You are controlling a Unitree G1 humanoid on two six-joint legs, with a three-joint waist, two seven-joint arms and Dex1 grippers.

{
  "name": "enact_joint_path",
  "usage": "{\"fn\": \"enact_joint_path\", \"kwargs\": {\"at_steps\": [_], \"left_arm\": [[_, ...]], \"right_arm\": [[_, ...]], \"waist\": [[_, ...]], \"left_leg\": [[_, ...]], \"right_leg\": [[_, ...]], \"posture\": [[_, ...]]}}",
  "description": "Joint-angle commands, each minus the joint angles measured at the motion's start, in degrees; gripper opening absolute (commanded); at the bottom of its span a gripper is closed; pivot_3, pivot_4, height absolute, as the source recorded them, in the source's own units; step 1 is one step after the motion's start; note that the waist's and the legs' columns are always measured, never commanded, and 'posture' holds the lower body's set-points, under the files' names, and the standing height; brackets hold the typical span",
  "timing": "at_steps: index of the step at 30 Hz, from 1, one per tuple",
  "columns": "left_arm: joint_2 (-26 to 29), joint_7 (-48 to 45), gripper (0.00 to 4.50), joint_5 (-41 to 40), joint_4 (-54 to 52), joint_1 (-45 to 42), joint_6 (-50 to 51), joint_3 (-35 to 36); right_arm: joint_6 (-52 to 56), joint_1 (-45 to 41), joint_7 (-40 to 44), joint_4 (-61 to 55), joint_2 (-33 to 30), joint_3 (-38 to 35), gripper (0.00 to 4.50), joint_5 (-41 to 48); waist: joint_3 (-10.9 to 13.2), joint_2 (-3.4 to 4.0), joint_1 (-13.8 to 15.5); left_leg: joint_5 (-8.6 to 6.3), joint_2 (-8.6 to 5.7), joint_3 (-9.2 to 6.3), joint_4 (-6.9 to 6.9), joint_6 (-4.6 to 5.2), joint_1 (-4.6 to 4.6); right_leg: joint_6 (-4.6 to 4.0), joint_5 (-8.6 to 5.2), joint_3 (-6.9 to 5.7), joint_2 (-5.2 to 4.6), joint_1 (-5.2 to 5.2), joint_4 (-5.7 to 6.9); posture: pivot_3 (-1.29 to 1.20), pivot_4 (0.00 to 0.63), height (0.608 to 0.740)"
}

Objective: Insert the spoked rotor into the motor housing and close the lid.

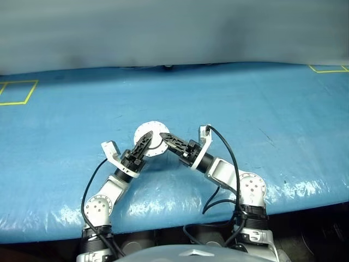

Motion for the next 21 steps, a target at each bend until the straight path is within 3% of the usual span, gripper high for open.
{"fn": "enact_joint_path", "kwargs": {"at_steps": [1, 4, 5, 9, 10, 16, 21], "left_arm": [[-0.63, 0.54, 2.77, -0.98, -0.78, -0.46, -0.24, 0.65], [-1.13, 1.33, 2.77, -0.39, -0.75, -0.55, -1.57, 1.09], [-1.28, 1.67, 2.77, -0.15, -0.76, -0.57, -1.97, 1.18], [-2.06, 3.69, 2.77, 1.29, -0.38, -0.94, -3.98, 1.79], [-2.35, 4.73, 2.77, 2.08, 0.02, -1.31, -4.83, 2.1], [-4.28, 10.6, 2.77, 7.4, 2.33, -4.04, -11.15, 3.72], [-6.99, 21.72, 2.77, 12.23, 7.01, -10.82, -24.53, 9.39]], "right_arm": [[-2.22, -1.25, 0.48, -1.97, 0.42, 0.04, 2.39, 1.0], [-3.93, -1.26, 0.5, -1.73, 0.01, 0.45, 2.39, -1.59], [-4.37, -1.25, 0.6, -1.48, -0.02, 0.48, 3.13, -2.05], [-6.29, -1.12, 1.05, -1.86, 0.09, 0.68, 4.34, -2.95], [-7.13, -1.2, 0.88, -1.98, 0.25, 0.58, 4.47, -3.34], [-11.87, -1.58, -0.25, -1.76, 0.24, 0.33, 4.47, -6.92], [-13.17, -0.95, 0.29, -2.38, -0.95, 0.8, 4.47, -9.33]], "waist": [[0.0, 0.0, 0.02], [0.0, 0.0, 0.01], [0.0, 0.0, 0.01], [0.0, 0.0, 0.0], [0.0, 0.0, 0.01], [0.0, -0.01, 0.1], [0.01, -0.04, 0.1]], "left_leg": [[0.0, 0.0, 0.0, 0.0, 0.0, 0.0], [-0.01, 0.0, 0.0, 0.05, 0.01, -0.02], [-0.01, 0.0, 0.0, 0.06, 0.01, -0.03], [-0.01, 0.0, 0.0, 0.11, 0.0, -0.13], [-0.01, 0.0, 0.0, 0.11, 0.0, -0.13], [0.0, -0.01, 0.0, 0.24, -0.01, -0.43], [0.02, 0.01, 0.0, 0.26, -0.06, -0.48]], "right_leg": [[0.0, 0.0, 0.0, 0.0, 0.0, 0.0], [0.01, 0.01, 0.0, 0.0, 0.0, 0.0], [0.01, 0.01, 0.0, 0.01, 0.0, 0.0], [0.03, 0.02, 0.0, 0.02, -0.05, 0.02], [0.03, 0.02, 0.0, 0.02, -0.05, 0.02], [0.09, 0.07, -0.02, 0.02, -0.11, 0.05], [0.05, 0.11, -0.02, 0.05, -0.16, 0.07]], "posture": [[0.0, 0.15, 0.74], [0.0, 0.15, 0.74], [0.0, 0.15, 0.74], [0.0, 0.15, 0.74], [0.0, 0.15, 0.74], [0.0, 0.15, 0.74], [0.0, 0.15, 0.74]]}}
